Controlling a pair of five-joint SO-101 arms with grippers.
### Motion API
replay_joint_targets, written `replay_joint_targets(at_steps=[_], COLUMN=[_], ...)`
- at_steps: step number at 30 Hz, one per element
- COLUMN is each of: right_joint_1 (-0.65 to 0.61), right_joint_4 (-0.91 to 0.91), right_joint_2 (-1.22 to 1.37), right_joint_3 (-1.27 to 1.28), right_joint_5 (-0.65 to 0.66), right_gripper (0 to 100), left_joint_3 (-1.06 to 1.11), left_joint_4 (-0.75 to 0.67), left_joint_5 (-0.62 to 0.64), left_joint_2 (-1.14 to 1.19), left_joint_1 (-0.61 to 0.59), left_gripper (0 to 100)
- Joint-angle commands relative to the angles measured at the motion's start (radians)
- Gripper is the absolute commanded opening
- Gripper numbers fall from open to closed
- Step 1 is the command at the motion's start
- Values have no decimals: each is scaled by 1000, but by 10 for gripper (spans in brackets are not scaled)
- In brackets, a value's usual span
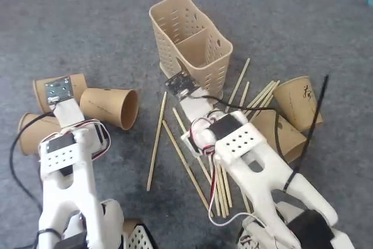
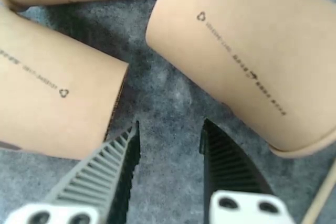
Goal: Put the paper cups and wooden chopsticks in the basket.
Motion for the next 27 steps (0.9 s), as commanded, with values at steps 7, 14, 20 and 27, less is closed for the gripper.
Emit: replay_joint_targets(at_steps=[7,14,20,27], right_joint_1=[97,243,346,361], right_joint_4=[51,223,209,265], right_joint_2=[-102,-154,-139,165], right_joint_3=[-195,-456,-657,-930], right_joint_5=[-195,-341,-377,-390], right_gripper=[191,191,191,191], left_joint_3=[-7,-7,-7,-7], left_joint_4=[-23,-23,-23,-23], left_joint_5=[15,15,15,15], left_joint_2=[-31,-31,-31,-31], left_joint_1=[-9,-9,-9,-9], left_gripper=[181,181,181,181])
